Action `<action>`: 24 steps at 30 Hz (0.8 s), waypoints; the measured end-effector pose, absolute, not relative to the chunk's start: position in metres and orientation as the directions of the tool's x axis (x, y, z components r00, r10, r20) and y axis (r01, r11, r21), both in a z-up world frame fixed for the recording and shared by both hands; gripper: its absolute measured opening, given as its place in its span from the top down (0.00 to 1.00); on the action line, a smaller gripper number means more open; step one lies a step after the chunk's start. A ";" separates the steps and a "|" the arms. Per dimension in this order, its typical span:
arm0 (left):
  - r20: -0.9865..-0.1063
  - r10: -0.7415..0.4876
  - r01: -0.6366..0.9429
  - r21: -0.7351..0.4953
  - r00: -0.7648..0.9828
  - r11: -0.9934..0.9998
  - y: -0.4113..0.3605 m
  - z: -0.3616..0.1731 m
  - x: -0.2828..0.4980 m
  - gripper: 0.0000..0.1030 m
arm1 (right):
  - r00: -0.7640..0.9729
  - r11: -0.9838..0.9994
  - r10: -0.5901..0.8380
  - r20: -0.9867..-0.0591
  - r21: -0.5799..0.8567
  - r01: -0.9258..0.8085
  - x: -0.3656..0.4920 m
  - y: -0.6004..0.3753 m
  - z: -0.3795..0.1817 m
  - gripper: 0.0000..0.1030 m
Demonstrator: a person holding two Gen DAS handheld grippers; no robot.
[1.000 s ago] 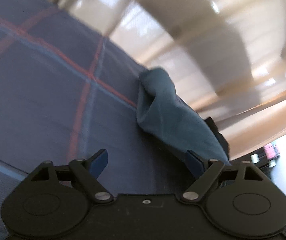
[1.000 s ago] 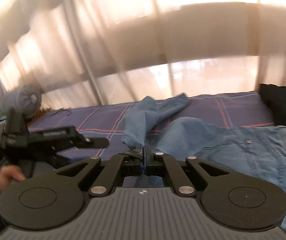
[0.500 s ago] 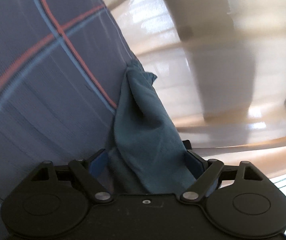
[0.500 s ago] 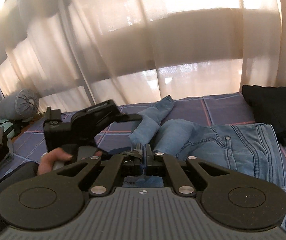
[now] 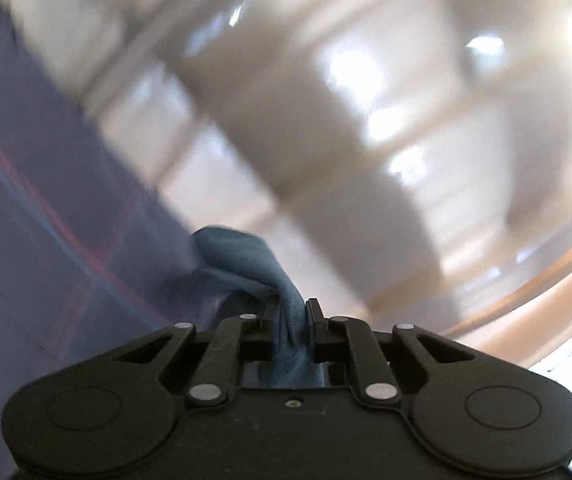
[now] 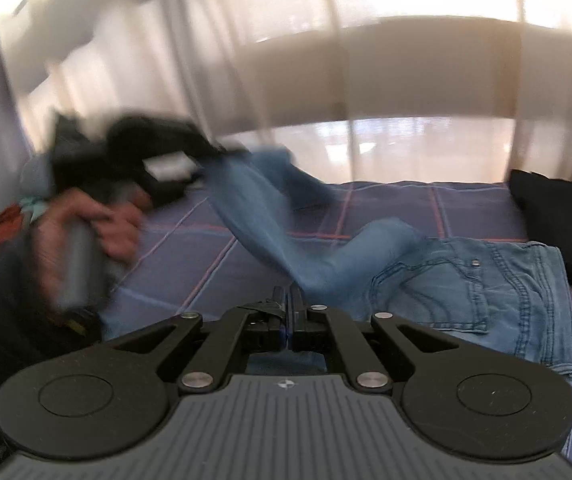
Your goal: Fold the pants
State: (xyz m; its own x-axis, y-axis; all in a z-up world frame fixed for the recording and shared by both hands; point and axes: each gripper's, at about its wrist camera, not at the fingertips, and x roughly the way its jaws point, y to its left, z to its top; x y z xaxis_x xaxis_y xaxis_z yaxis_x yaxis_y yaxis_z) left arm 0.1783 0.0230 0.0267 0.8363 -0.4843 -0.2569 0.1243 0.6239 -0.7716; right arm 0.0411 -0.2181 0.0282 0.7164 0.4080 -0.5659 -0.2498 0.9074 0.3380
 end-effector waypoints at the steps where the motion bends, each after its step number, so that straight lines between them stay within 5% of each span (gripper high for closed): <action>1: -0.236 -0.457 0.140 -0.748 0.858 0.649 0.032 0.037 0.164 0.23 | 0.706 0.905 0.417 -0.572 0.332 -0.266 0.040 -0.215 0.028 1.00; 3: -0.199 -0.402 0.166 -0.686 0.894 0.709 0.053 0.053 0.125 0.22 | 0.678 0.900 0.434 -0.593 0.325 -0.291 0.039 -0.210 0.023 1.00; 5: -0.194 -0.352 0.162 -0.623 0.916 0.765 0.072 0.055 0.088 0.00 | 0.640 0.892 0.453 -0.621 0.329 -0.311 0.038 -0.203 0.014 1.00; 8: -0.267 -0.255 0.056 -0.581 0.929 0.812 0.098 0.036 0.051 0.00 | 0.579 0.875 0.484 -0.656 0.353 -0.331 0.039 -0.189 0.001 0.99; 14: -0.476 -0.118 -0.240 -0.624 0.872 0.743 0.178 -0.014 0.021 0.00 | 0.508 0.858 0.508 -0.695 0.359 -0.367 0.047 -0.159 -0.006 0.82; 19: -0.505 -0.091 -0.257 -0.577 0.858 0.775 0.210 -0.019 0.028 0.00 | 0.515 0.856 0.515 -0.686 0.379 -0.352 0.056 -0.145 -0.002 0.77; 24: -0.517 -0.146 -0.237 -0.602 0.844 0.762 0.215 -0.029 0.051 0.00 | 0.528 0.815 0.579 -0.621 0.430 -0.389 0.080 -0.114 0.017 0.56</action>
